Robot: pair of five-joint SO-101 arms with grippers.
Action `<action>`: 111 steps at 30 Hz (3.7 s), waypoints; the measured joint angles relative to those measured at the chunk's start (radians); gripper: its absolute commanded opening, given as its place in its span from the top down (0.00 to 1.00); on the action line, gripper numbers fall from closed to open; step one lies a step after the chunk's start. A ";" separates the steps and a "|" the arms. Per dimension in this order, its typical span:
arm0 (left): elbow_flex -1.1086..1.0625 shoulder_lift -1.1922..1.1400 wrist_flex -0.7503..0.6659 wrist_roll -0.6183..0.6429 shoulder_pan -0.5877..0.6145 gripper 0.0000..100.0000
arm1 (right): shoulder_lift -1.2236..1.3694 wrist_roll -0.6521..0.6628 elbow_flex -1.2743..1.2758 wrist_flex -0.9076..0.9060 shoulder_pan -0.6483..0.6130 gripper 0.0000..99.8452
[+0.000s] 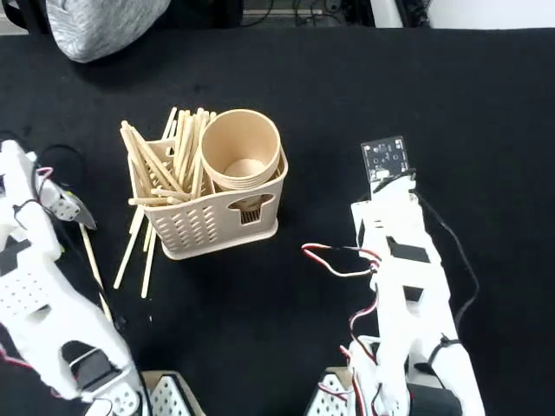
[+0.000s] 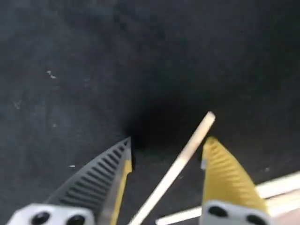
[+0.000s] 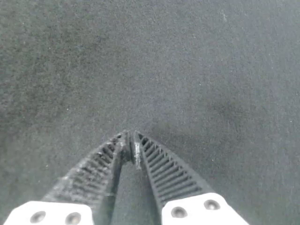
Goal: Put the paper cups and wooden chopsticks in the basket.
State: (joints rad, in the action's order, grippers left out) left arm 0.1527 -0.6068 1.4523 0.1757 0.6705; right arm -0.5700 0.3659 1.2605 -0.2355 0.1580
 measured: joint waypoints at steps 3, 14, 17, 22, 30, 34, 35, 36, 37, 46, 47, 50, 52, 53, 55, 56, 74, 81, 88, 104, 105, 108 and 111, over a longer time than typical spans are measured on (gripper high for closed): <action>0.101 -0.100 0.029 -0.084 0.009 0.87 | 0.000 0.000 0.000 0.000 0.000 0.99; 0.207 -0.127 0.112 -0.218 0.000 0.97 | 0.000 0.000 0.000 0.000 0.000 0.99; 0.203 -0.041 0.138 -0.219 0.011 0.97 | 0.000 0.000 0.000 0.000 0.000 0.99; 0.203 0.242 0.143 -0.261 0.008 0.97 | 0.000 0.000 0.000 0.000 0.000 0.99; 0.216 0.580 0.074 -0.288 -0.002 0.97 | 0.000 0.000 0.000 0.000 0.000 0.99; 0.230 0.779 0.018 -0.212 -0.060 0.97 | 0.000 0.000 0.000 0.000 0.000 0.99; 0.230 0.839 0.008 -0.193 -0.081 0.97 | 0.000 0.000 0.000 0.000 0.000 0.99; 0.230 0.907 -0.003 -0.178 -0.104 0.97 | 0.000 0.000 0.000 0.000 0.000 0.99; 0.222 0.979 -0.017 -0.163 -0.132 0.97 | 0.000 0.000 0.000 0.000 0.000 0.99; -0.229 1.642 -0.407 -0.127 -0.437 0.97 | 0.000 0.000 0.000 0.000 0.000 0.99; -0.302 1.695 -0.462 -0.127 -0.466 0.97 | 0.000 0.000 0.000 0.000 0.000 0.99; -0.529 1.817 -0.611 -0.127 -0.552 0.97 | 0.000 0.000 0.000 0.000 0.000 0.99; -0.680 1.864 -0.701 -0.127 -0.589 0.97 | 0.000 0.000 0.000 0.000 0.000 0.99; -0.749 1.872 -0.743 -0.127 -0.597 0.97 | 0.000 0.000 0.000 0.000 0.000 0.99; -0.856 1.898 -0.801 -0.127 -0.608 0.97 | 0.000 0.000 0.000 0.000 0.000 0.99; -0.887 1.907 -0.810 -0.127 -0.609 0.97 | 0.000 0.000 0.000 0.000 0.000 0.99; -0.480 1.731 -0.597 -0.127 -0.618 0.97 | 0.000 0.000 0.000 0.000 0.000 0.99; 0.058 1.407 -0.175 -0.127 -0.618 0.97 | 0.000 0.000 0.000 0.000 0.000 0.99; 0.396 1.128 0.120 -0.124 -0.618 0.97 | 0.000 0.000 0.000 0.000 0.000 0.99; 0.279 1.042 0.212 -0.126 -0.620 0.68 | 0.000 0.000 0.000 0.000 0.000 0.99; 0.279 1.042 0.221 -0.126 -0.620 0.69 | 0.000 0.000 0.000 0.000 0.000 0.99; 0.273 1.051 0.230 -0.127 -0.620 0.69 | 0.000 0.000 0.000 0.000 0.000 0.99; 0.272 1.097 0.255 -0.127 -0.620 0.69 | 0.000 0.000 0.000 0.000 0.000 0.99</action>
State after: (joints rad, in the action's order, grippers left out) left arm 0.4242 0.4902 1.7070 0.0483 0.0506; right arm -0.5700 0.3659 1.2605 -0.2355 0.1580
